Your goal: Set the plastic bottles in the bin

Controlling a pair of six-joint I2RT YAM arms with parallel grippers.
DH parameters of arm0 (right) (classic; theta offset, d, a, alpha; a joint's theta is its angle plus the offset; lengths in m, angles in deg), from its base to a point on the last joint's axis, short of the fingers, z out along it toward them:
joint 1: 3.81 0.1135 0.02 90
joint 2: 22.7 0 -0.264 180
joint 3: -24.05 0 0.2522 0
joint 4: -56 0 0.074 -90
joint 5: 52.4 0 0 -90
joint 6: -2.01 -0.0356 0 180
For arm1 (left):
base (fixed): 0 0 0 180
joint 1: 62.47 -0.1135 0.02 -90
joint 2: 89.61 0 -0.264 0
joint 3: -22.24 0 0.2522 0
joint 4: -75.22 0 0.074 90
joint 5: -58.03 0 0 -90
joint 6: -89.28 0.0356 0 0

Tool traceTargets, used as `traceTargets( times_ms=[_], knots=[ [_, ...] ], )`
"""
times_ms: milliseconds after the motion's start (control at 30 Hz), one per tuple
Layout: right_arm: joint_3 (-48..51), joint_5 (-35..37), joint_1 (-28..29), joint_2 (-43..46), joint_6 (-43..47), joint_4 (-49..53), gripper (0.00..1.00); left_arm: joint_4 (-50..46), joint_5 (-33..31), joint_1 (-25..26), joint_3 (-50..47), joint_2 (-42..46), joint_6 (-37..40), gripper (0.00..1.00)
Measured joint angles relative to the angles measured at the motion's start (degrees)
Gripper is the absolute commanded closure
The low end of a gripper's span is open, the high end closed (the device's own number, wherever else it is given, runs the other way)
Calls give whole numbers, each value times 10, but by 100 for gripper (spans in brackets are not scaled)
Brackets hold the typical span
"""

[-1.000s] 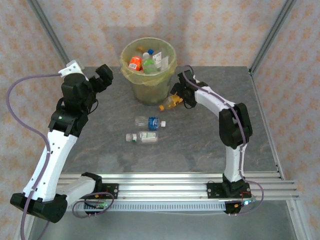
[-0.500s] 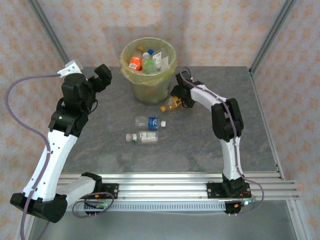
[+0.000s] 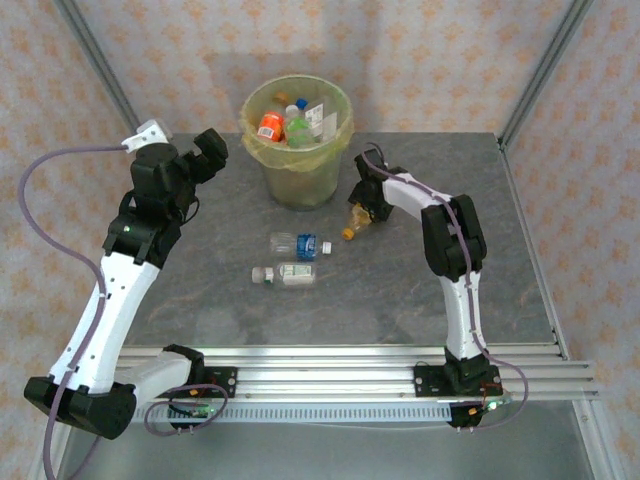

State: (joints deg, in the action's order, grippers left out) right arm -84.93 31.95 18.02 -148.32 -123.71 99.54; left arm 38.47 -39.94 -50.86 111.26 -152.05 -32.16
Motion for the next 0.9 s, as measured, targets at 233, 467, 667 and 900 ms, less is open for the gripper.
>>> traceTargets(
  times_ms=[233,467,667,900],
  knots=[
    [67,-21,-7,40,4,-37,48,-9,7,0,17,-16,0,0],
    [123,-38,-9,102,12,-43,58,-19,42,0,27,-40,0,0],
    [145,-47,-9,179,15,-56,61,-25,60,0,27,-45,0,0],
    [154,-61,-9,264,30,-62,61,-26,61,0,27,-45,0,0]
  ],
)
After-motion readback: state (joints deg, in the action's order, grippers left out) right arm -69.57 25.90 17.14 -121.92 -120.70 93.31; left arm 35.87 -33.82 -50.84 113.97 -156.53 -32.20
